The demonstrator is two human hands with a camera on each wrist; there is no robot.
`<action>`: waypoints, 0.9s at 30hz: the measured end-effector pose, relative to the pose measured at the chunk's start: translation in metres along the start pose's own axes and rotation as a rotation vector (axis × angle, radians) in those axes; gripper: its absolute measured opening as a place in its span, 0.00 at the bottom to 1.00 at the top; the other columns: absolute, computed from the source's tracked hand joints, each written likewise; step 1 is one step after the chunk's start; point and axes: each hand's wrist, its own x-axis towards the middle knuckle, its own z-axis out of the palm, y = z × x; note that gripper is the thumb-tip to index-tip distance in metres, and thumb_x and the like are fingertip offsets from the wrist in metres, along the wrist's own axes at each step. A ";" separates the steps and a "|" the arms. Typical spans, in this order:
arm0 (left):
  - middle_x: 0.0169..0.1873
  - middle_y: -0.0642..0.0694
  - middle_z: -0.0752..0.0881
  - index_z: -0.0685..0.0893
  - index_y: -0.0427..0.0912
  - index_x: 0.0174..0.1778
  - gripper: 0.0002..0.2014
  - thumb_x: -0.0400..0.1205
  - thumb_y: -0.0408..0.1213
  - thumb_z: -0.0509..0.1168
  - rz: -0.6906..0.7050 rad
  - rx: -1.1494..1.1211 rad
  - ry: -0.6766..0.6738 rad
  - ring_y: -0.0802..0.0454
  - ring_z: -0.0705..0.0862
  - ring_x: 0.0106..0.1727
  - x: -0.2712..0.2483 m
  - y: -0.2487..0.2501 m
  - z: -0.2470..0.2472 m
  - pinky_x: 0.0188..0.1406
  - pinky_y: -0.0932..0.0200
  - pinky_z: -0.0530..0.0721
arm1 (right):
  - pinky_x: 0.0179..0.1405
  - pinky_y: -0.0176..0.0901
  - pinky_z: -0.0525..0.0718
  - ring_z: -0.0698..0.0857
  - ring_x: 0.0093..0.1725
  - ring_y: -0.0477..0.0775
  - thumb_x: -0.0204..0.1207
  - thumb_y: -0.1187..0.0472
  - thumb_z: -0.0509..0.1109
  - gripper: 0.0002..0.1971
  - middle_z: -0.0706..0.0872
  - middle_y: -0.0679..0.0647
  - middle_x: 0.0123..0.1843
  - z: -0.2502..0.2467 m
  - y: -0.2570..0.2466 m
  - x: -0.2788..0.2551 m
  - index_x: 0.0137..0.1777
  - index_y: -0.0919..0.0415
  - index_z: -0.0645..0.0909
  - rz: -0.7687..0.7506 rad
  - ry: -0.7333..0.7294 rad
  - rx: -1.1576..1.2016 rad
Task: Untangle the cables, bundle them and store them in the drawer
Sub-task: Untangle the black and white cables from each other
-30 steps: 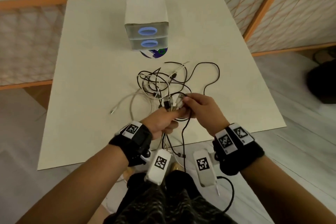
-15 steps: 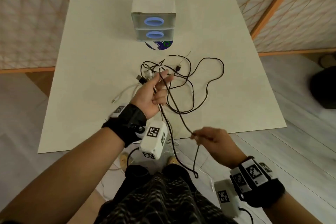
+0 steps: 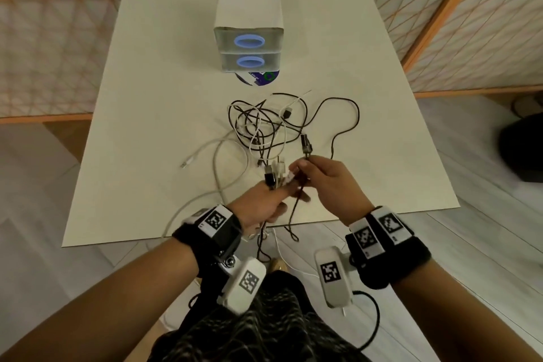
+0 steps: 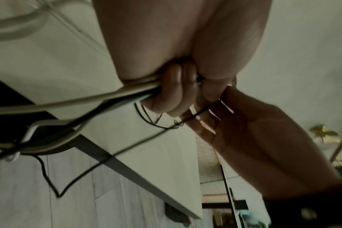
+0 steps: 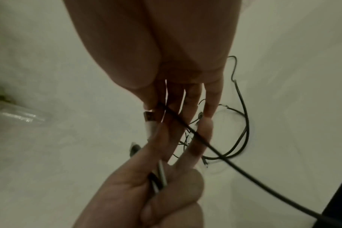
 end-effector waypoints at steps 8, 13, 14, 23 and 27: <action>0.17 0.53 0.68 0.75 0.46 0.31 0.22 0.85 0.54 0.51 0.076 -0.113 0.306 0.57 0.63 0.18 -0.013 0.000 -0.043 0.18 0.65 0.63 | 0.33 0.37 0.82 0.84 0.31 0.49 0.80 0.64 0.58 0.12 0.85 0.55 0.33 -0.012 0.054 -0.036 0.43 0.63 0.84 0.317 -0.332 -0.449; 0.19 0.54 0.63 0.65 0.48 0.27 0.17 0.83 0.33 0.54 0.071 -0.467 0.256 0.59 0.59 0.19 -0.019 0.005 -0.054 0.17 0.67 0.58 | 0.52 0.44 0.77 0.82 0.58 0.60 0.82 0.50 0.57 0.20 0.85 0.61 0.58 -0.001 0.060 -0.034 0.58 0.65 0.82 0.206 -0.610 -1.031; 0.21 0.53 0.64 0.66 0.47 0.29 0.14 0.81 0.31 0.51 0.065 -0.592 0.232 0.59 0.60 0.19 -0.020 0.008 -0.054 0.18 0.67 0.60 | 0.54 0.44 0.78 0.83 0.57 0.59 0.82 0.51 0.59 0.18 0.86 0.60 0.56 -0.002 0.053 -0.027 0.57 0.64 0.83 0.198 -0.544 -0.984; 0.19 0.51 0.68 0.80 0.39 0.43 0.22 0.86 0.53 0.49 0.088 -0.284 0.313 0.57 0.67 0.20 -0.026 0.010 -0.049 0.25 0.63 0.77 | 0.32 0.34 0.85 0.87 0.34 0.49 0.77 0.64 0.65 0.08 0.89 0.58 0.39 0.010 -0.018 0.053 0.45 0.64 0.85 0.121 -0.314 -0.479; 0.18 0.53 0.62 0.77 0.42 0.35 0.23 0.83 0.57 0.51 0.028 -0.295 0.364 0.57 0.59 0.19 -0.027 0.007 -0.052 0.19 0.64 0.60 | 0.38 0.38 0.88 0.87 0.33 0.47 0.78 0.64 0.64 0.08 0.87 0.53 0.37 0.047 -0.030 0.063 0.50 0.63 0.84 0.013 -0.362 -0.329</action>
